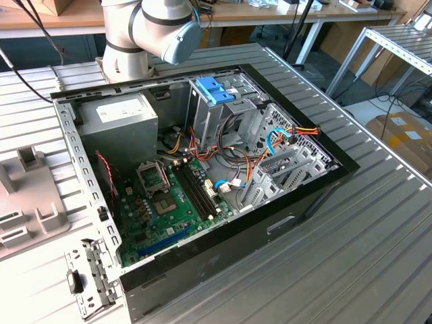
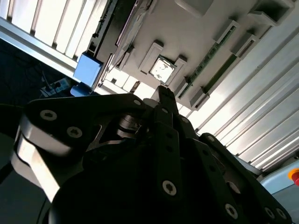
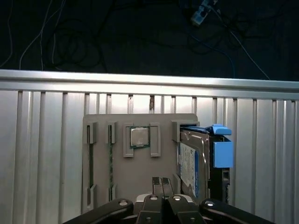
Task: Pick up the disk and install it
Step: 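Pick up the disk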
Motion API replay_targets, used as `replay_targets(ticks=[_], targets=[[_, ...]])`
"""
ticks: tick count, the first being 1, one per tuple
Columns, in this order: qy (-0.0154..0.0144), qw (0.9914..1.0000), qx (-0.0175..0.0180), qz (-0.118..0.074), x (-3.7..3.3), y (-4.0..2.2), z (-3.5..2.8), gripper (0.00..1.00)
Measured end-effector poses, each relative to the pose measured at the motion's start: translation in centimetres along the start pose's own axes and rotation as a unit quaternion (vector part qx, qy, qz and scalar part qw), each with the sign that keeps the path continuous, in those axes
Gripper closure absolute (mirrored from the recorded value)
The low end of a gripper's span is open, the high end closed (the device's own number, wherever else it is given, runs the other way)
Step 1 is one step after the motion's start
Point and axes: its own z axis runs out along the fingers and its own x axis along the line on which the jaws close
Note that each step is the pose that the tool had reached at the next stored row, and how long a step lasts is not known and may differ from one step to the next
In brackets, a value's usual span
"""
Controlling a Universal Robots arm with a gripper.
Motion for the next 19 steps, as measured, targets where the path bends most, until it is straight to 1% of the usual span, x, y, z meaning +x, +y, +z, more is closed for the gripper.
replay_targets(ticks=[2,4,6,8,9,10,11,13,15,16,19], targets=[[0.0007,0.99989,-0.0004,-0.015,0.00,0.00,0.00,0.89],[0.0011,0.99969,-0.0006,-0.025,0.00,0.00,0.00,0.89],[0.0017,0.99923,-0.0009,-0.039,0.00,0.00,0.00,0.89],[0.0021,0.99886,-0.0012,-0.048,0.00,0.00,0.00,0.89],[0.0021,0.99894,-0.0011,-0.046,0.00,0.00,0.03,0.89],[0.0014,0.99950,-0.0008,-0.032,-0.01,0.00,0.09,0.89],[0.0008,0.99984,-0.0004,-0.018,0.00,0.00,0.14,0.89],[-0.0001,1.00000,0.0001,0.002,0.00,-0.01,0.22,0.89],[-0.0007,0.99983,0.0004,0.018,0.00,-0.01,0.27,0.89],[-0.0009,0.99978,0.0004,0.021,0.00,-0.01,0.28,0.89],[-0.0009,0.99978,0.0005,0.021,0.00,-0.01,0.29,0.89]])
